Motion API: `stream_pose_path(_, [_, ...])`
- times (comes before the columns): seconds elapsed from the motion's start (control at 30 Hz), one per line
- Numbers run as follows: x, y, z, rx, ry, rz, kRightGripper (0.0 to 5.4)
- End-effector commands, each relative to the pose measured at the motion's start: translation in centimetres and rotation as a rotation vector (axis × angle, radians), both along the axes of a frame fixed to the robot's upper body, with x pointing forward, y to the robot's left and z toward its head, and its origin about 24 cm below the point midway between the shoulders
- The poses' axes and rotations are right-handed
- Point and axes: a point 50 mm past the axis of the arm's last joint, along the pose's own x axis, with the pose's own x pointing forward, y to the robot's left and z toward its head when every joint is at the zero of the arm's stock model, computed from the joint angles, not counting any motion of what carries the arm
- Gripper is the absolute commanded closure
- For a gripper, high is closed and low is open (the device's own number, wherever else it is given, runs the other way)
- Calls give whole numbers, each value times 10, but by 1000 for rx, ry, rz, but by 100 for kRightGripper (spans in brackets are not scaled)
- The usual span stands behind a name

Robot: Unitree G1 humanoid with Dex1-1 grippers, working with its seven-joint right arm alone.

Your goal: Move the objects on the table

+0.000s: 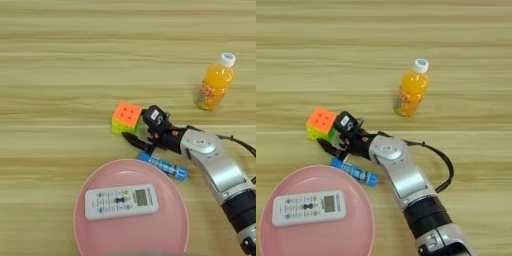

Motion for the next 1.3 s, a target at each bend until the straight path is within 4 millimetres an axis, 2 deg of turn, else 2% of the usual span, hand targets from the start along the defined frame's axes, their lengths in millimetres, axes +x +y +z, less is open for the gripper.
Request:
stream_pose_path(0.03, [13, 3, 29, 36, -133, 0, 201])
stream_pose_path(0.53, [16, 0, 35, 49, -154, -17, 207])
stream_pose_path(0.67, [18, -4, 49, 100, -195, -17, 207])
stream_pose_path(0.77, [18, -16, 64, 143, -234, -4, 207])
stream_pose_path(0.97, [7, -48, 81, 184, -250, 48, 207])
stream_pose_path(1.07, [-3, -67, 76, 157, -203, 60, 208])
stream_pose_path(1.17, [-13, -89, 62, 94, -135, 48, 209])
stream_pose_path(1.3, [-26, -108, 43, 30, -50, 39, 209])
